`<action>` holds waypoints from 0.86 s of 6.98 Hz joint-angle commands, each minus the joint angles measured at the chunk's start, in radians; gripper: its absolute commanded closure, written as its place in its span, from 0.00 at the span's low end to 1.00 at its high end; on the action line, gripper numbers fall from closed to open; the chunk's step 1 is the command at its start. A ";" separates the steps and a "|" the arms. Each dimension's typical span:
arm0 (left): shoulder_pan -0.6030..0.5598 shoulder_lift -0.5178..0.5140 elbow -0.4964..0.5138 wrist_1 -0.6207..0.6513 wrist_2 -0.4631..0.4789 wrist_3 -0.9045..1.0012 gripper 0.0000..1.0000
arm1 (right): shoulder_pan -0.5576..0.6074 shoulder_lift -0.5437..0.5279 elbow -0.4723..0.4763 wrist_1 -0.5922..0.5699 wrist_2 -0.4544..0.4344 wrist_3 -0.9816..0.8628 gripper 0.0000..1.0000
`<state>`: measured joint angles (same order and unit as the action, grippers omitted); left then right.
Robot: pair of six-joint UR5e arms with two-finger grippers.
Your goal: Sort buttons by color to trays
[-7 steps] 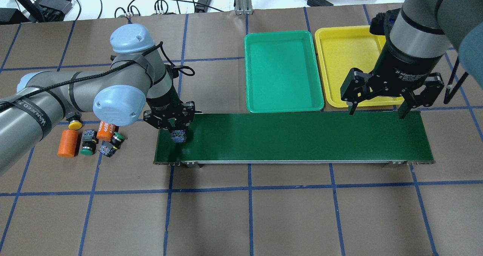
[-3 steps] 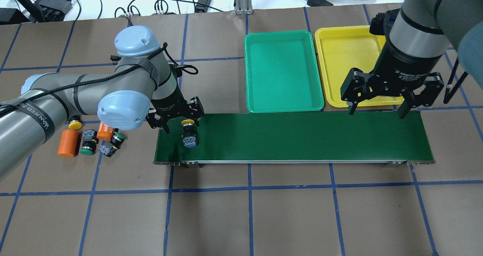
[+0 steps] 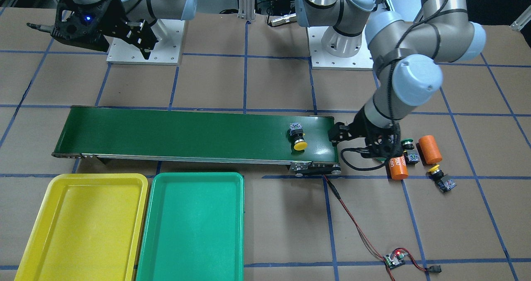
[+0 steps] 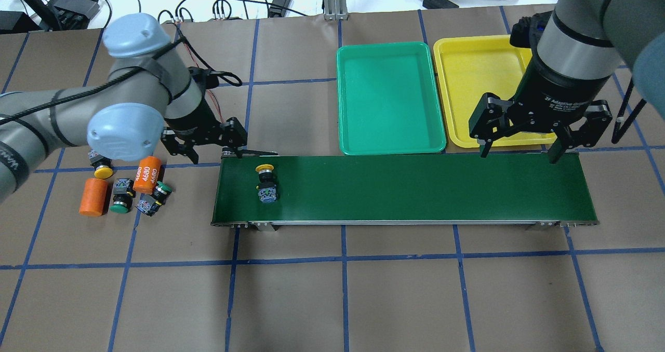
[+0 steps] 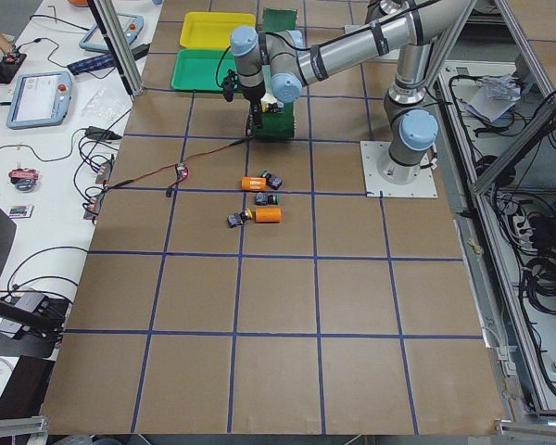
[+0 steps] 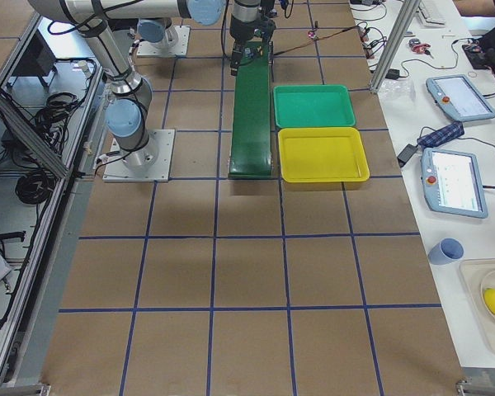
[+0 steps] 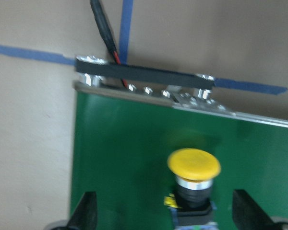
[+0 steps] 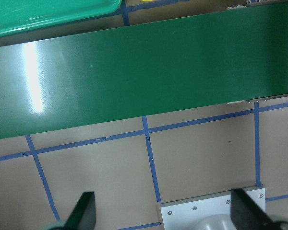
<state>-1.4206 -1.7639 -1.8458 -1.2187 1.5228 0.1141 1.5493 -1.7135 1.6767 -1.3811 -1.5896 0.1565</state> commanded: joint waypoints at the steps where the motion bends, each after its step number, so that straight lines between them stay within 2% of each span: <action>1: 0.182 -0.057 0.003 0.057 -0.001 0.268 0.00 | 0.000 0.002 0.000 0.002 -0.003 0.000 0.00; 3: 0.247 -0.132 0.005 0.137 0.002 0.427 0.00 | 0.000 0.006 0.001 0.010 -0.004 0.000 0.00; 6: 0.249 -0.209 -0.016 0.223 0.013 0.432 0.00 | 0.000 -0.004 0.049 -0.003 -0.009 0.000 0.00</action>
<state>-1.1741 -1.9459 -1.8597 -1.0224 1.5317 0.5421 1.5493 -1.7124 1.7041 -1.3774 -1.5952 0.1572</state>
